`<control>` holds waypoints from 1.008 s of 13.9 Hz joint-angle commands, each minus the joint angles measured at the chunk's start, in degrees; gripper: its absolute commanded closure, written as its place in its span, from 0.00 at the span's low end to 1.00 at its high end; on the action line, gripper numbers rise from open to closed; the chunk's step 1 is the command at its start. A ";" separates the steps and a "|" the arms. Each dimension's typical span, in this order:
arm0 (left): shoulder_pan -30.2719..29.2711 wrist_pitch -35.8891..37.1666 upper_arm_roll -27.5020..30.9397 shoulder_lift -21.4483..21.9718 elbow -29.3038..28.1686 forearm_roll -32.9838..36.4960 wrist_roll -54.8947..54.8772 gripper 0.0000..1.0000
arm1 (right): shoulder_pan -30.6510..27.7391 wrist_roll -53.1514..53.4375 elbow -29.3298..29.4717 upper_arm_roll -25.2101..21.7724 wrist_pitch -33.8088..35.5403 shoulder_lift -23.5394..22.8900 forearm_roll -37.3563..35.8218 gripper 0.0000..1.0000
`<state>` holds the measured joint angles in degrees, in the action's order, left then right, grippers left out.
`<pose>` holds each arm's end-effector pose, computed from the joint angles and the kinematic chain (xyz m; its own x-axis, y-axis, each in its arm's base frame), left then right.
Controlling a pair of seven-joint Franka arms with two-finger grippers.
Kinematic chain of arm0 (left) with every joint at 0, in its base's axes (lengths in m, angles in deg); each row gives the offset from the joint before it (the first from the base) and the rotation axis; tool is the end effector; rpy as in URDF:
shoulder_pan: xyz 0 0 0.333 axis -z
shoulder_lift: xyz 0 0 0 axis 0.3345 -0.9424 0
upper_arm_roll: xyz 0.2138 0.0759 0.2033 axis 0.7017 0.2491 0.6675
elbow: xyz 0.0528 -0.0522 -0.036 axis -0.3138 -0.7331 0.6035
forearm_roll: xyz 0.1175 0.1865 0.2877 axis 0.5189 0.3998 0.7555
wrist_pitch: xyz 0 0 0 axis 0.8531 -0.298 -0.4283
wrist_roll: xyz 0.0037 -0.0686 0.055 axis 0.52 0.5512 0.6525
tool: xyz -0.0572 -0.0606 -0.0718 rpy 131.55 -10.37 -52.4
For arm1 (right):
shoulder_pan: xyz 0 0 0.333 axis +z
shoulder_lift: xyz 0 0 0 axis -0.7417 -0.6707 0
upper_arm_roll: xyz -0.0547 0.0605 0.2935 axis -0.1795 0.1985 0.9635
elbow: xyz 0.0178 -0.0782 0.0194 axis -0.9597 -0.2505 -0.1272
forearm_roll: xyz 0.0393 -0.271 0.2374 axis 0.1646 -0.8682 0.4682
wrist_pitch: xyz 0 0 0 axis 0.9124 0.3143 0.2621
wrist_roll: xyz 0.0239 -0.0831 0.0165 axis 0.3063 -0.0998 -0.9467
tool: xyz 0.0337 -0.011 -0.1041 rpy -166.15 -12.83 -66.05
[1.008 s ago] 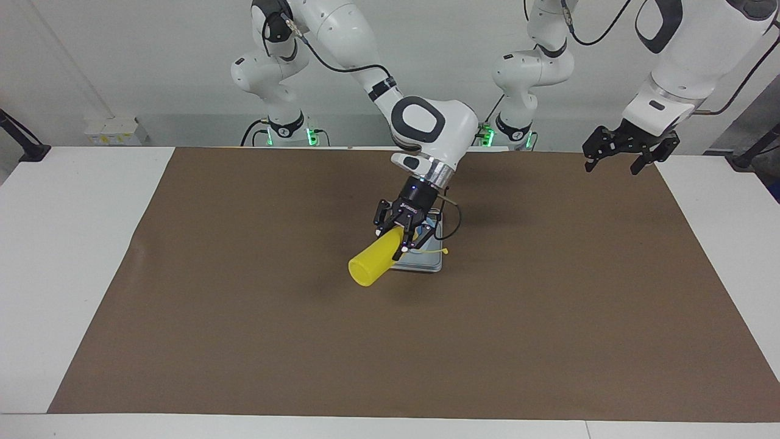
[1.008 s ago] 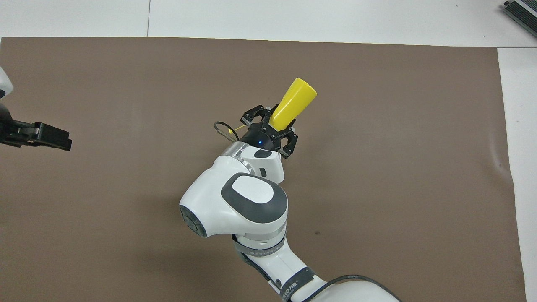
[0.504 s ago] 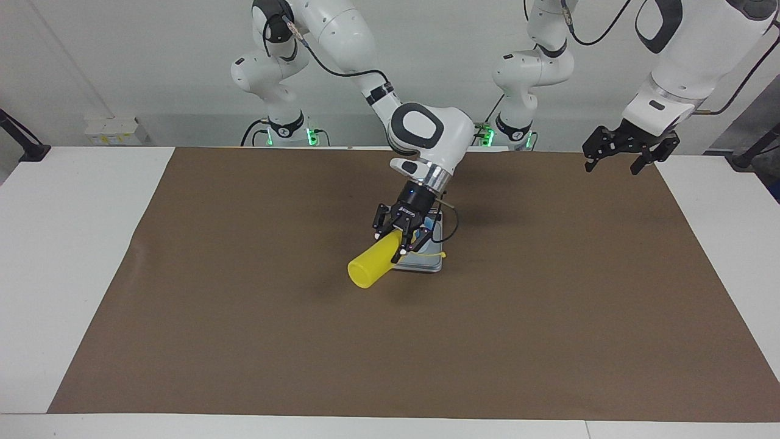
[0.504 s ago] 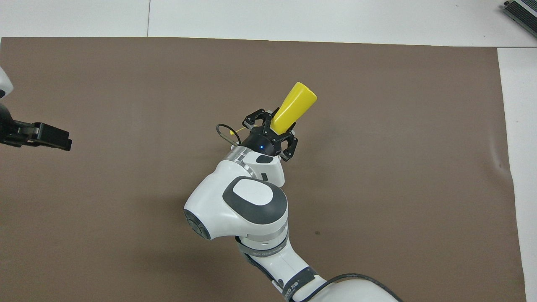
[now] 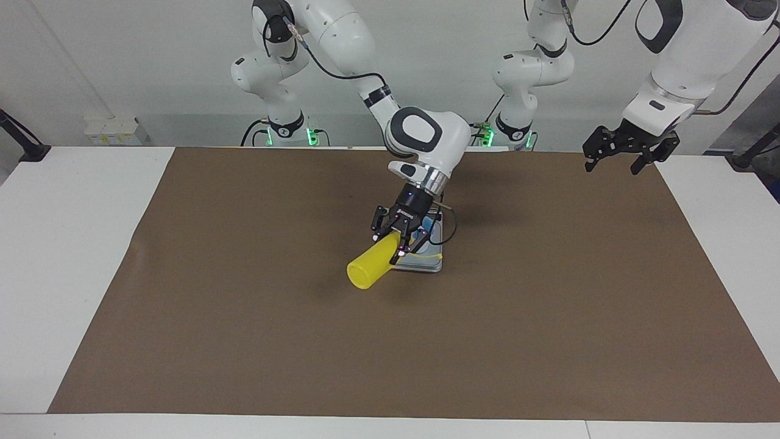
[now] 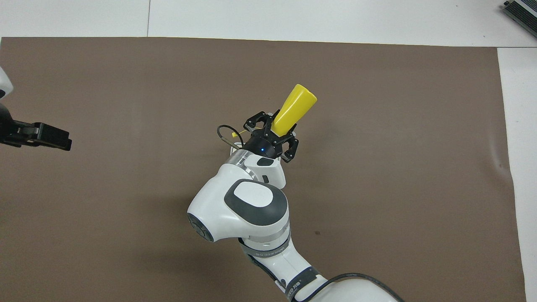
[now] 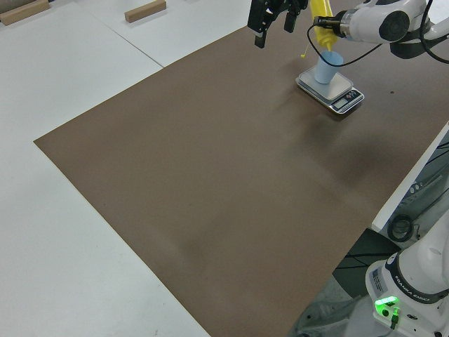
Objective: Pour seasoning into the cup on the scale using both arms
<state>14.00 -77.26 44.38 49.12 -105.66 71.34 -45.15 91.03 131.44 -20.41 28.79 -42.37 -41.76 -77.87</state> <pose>0.5122 -0.0399 0.6070 0.9905 -0.1311 -0.0411 -0.1307 -0.9914 0.0124 0.5088 0.4015 0.3649 0.3174 -0.4112 0.8545 -0.6269 -0.7671 -0.1362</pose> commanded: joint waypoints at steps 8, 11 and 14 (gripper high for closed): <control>-0.61 -0.12 -0.35 1.55 -1.59 0.65 0.32 0.00 | -2.10 4.36 -0.52 0.38 -0.59 6.18 12.87 1.00; -0.61 -0.12 -0.27 1.55 -1.59 0.65 0.32 0.00 | -5.09 2.96 -1.22 0.38 -2.26 9.88 24.38 1.00; -0.61 -0.12 -0.35 1.55 -1.59 0.65 0.32 0.00 | -8.07 0.33 -1.22 0.38 -2.17 12.69 36.95 1.00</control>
<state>14.00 -77.26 44.39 49.13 -105.66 71.34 -45.15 85.27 133.68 -19.99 28.65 -43.32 -32.12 -46.66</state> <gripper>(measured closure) 0.000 0.471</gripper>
